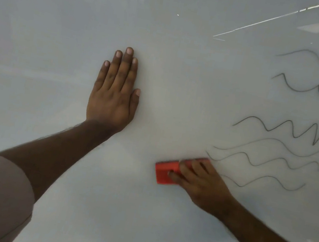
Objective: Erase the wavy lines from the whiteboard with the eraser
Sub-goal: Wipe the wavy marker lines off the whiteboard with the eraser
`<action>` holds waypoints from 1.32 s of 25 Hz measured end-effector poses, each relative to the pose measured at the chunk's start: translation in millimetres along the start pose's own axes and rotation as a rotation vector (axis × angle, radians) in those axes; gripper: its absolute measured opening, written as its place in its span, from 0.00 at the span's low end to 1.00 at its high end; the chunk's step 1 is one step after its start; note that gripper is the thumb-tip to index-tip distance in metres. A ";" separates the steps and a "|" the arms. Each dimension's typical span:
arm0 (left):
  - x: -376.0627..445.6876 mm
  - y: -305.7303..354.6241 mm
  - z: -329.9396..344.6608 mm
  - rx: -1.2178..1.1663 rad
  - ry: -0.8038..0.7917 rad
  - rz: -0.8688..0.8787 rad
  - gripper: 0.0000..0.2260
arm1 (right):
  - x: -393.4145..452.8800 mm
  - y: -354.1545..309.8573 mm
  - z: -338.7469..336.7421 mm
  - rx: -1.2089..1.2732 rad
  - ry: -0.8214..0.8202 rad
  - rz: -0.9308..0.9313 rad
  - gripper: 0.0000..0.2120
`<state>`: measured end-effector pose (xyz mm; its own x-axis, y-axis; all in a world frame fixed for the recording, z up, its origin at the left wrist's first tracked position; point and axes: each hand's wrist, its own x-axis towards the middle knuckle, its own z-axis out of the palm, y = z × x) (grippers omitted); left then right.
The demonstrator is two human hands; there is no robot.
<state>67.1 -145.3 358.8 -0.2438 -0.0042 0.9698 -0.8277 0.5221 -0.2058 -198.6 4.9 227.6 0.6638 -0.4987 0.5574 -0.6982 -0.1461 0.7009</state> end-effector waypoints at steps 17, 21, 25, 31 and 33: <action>-8.5 0.0 -1.8 -0.088 -0.011 0.034 0.27 | -39.2 1.5 -29.9 -0.072 -0.124 0.402 0.17; -7.6 7.9 -4.0 -0.098 -0.031 -0.016 0.28 | 13.8 85.5 -70.2 -0.042 0.078 0.651 0.18; -4.6 21.1 -1.8 -0.077 -0.025 -0.094 0.29 | 63.3 151.8 -87.1 0.001 0.268 0.761 0.21; 8.1 62.2 8.7 -0.069 0.007 -0.160 0.30 | 5.2 44.1 -15.0 0.032 0.175 0.252 0.20; 10.3 67.3 12.8 -0.042 -0.019 -0.084 0.29 | -47.3 17.0 7.9 -0.008 -0.007 -0.028 0.22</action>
<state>2.4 -121.1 353.2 -0.1844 -0.0648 0.9807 -0.8240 0.5541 -0.1183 -244.1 19.3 209.7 0.6808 -0.5009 0.5344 -0.6773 -0.1528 0.7197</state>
